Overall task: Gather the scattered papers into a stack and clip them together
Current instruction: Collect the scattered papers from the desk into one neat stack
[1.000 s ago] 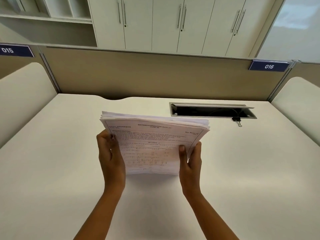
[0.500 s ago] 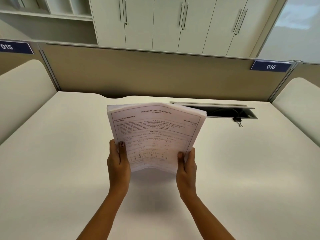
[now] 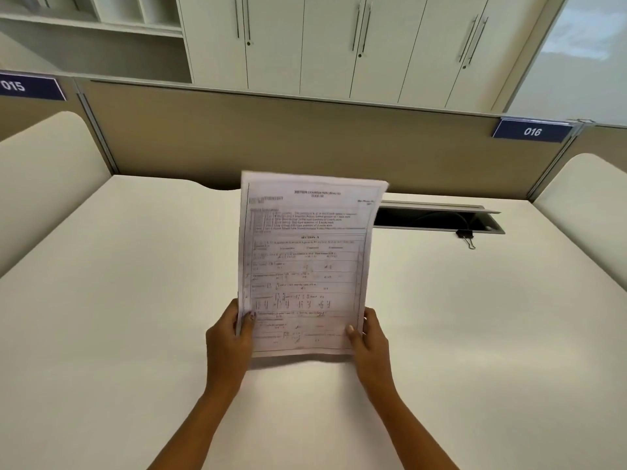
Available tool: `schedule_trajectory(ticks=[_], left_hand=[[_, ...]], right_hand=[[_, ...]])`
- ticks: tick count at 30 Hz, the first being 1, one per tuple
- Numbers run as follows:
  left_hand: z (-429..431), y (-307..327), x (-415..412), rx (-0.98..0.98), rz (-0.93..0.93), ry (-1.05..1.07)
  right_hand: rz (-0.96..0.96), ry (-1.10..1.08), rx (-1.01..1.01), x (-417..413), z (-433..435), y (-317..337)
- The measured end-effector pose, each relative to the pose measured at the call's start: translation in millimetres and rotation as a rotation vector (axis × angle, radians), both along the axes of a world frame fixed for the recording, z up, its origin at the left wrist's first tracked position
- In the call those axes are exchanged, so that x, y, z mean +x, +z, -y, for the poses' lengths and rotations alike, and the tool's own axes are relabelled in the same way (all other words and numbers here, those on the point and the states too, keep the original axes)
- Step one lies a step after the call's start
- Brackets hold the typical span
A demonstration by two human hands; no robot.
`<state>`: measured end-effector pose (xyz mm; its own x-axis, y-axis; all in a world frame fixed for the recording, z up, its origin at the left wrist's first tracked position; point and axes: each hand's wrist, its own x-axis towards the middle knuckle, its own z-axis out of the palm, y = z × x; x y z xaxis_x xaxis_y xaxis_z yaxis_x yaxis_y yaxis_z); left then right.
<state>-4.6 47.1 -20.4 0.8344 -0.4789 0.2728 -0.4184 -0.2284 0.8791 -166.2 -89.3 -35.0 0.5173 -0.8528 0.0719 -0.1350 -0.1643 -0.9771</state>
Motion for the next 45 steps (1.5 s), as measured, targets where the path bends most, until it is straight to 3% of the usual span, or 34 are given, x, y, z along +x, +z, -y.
schedule_trajectory(ticks=[8,15,18,22,26,28,31,34,36,41,45], left_hand=[[-5.2,10.2,5.9,-0.015,0.028,0.027],[-17.6,54.4,24.7,0.061,0.528,-0.088],[-19.7,68.9,34.9,0.099,0.666,-0.062],[-20.8,83.4,48.1,0.134,0.782,-0.051],[-15.0,91.9,55.9,0.116,0.868,0.003],[-9.2,92.3,56.1,0.038,0.791,0.145],[-0.6,78.9,51.6,-0.108,0.456,0.273],[2.6,57.0,38.1,-0.181,0.043,0.159],[0.3,46.1,25.3,-0.130,-0.173,0.065],[0.5,38.9,9.5,-0.148,-0.140,0.119],[2.0,23.9,4.4,-0.176,-0.152,0.142]], right_hand=[[0.147,-0.043,0.119,-5.6,4.1,26.6],[0.413,-0.088,-0.039,-15.1,49.8,102.0],[0.338,-0.044,-0.232,-25.2,68.8,120.7],[-0.022,0.151,-0.500,-32.7,84.6,122.8],[0.020,0.171,-0.436,-24.0,70.7,102.3],[0.068,0.088,-0.387,-20.5,59.9,88.9],[0.110,-0.053,-0.305,-17.8,45.1,71.9],[0.173,-0.119,-0.193,-16.6,34.7,58.3],[0.206,-0.140,-0.125,-15.7,29.4,52.6],[0.208,-0.193,-0.097,-17.3,29.3,43.5],[0.241,-0.219,0.049,-20.1,26.7,26.7]])
